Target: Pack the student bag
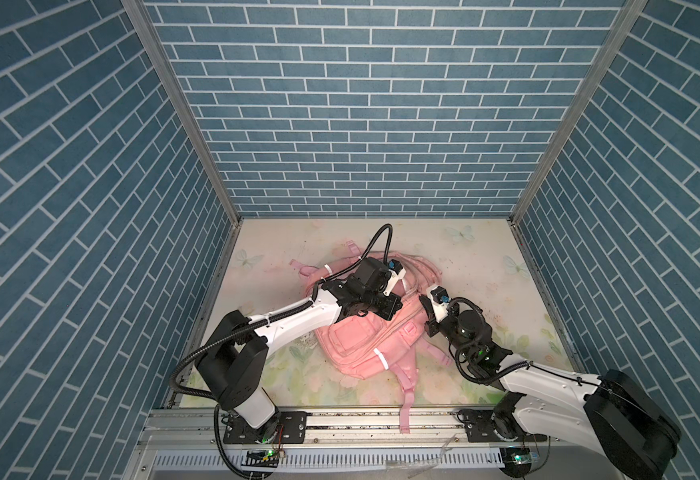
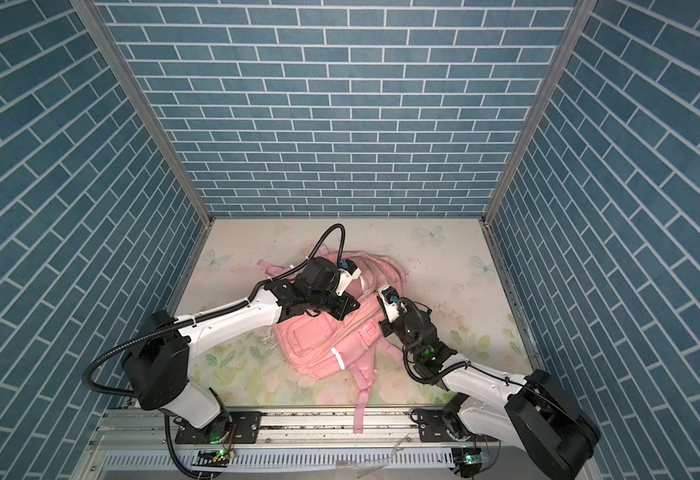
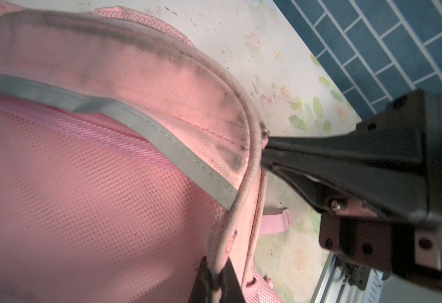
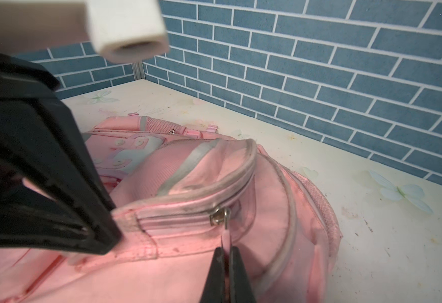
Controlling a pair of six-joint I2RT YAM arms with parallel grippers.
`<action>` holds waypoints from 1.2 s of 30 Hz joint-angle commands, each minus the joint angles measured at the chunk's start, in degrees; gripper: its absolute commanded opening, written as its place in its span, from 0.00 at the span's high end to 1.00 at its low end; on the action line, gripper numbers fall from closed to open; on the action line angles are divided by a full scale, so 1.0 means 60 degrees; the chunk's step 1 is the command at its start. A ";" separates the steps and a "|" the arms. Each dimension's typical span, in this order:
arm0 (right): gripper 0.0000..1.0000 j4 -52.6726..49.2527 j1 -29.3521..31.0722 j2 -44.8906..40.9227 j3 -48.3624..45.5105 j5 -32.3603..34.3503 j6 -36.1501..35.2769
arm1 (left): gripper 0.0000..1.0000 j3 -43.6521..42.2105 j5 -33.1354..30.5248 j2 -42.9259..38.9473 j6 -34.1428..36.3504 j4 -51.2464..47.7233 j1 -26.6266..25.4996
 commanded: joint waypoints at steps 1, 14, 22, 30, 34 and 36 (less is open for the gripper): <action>1.00 -0.0892 -0.0721 0.0043 0.0363 -0.0040 0.0392 | 1.00 0.0148 -0.0372 -0.0517 0.1537 -0.1266 0.0065; 1.00 -0.1763 -0.1760 0.1121 0.1640 -0.2421 0.0009 | 1.00 0.1234 -0.1035 0.0010 0.6263 -0.2896 0.0398; 1.00 -0.1188 -0.0519 0.1397 0.1576 -0.1923 0.0657 | 1.00 0.2290 -0.1634 0.0621 0.8478 -0.3897 0.1260; 1.00 -0.1773 0.0196 0.2174 0.2447 -0.1076 0.0568 | 0.62 0.0717 -0.1683 -0.0074 0.4016 -0.2742 0.1449; 1.00 -0.1749 0.0194 0.2196 0.2396 -0.1317 0.0362 | 0.53 -0.0507 -0.1450 -0.1265 -0.0043 -0.1298 0.1456; 1.00 -0.1728 0.0197 0.2239 0.2370 -0.1415 0.0279 | 0.46 -0.1168 -0.1364 -0.1922 -0.2328 -0.0368 0.1448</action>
